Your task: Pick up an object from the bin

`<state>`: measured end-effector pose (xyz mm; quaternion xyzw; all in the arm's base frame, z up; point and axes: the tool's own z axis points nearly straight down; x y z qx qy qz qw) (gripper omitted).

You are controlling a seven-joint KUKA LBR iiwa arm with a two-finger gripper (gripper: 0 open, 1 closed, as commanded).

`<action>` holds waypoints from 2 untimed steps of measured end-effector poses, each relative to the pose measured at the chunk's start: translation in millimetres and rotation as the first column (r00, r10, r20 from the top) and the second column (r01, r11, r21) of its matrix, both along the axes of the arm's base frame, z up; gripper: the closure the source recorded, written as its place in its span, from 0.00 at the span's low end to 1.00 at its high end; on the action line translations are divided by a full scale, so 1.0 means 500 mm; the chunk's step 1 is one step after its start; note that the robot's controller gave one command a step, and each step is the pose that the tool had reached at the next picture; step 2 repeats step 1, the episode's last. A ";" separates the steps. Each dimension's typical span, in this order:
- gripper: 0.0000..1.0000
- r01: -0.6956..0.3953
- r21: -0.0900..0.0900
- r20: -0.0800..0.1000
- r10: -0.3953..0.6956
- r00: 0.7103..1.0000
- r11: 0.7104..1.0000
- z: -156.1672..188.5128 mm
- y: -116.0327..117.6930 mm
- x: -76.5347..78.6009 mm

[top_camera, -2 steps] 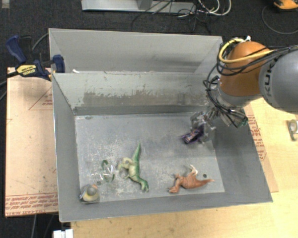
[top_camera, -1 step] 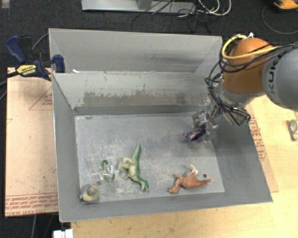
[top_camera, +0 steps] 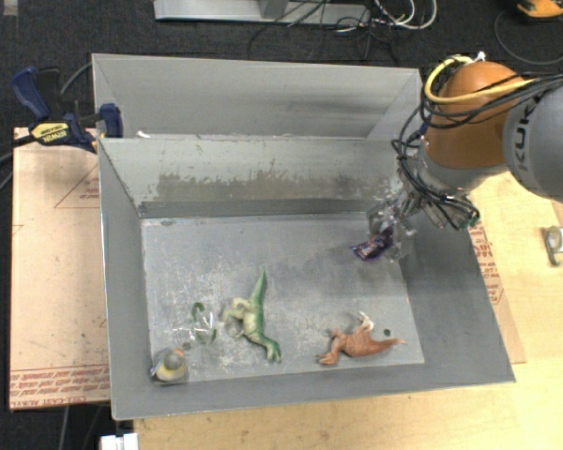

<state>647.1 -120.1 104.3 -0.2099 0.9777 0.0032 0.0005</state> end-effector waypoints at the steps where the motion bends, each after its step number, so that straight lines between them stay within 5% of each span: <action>1: 1.00 0.000 -0.001 0.005 0.000 1.000 1.000 0.024 -0.001 0.003; 2: 1.00 0.000 -0.001 0.005 0.000 1.000 1.000 0.024 -0.001 0.003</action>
Offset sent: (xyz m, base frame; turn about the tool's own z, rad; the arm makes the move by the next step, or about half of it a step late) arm 0.0001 0.0000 0.0701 0.0000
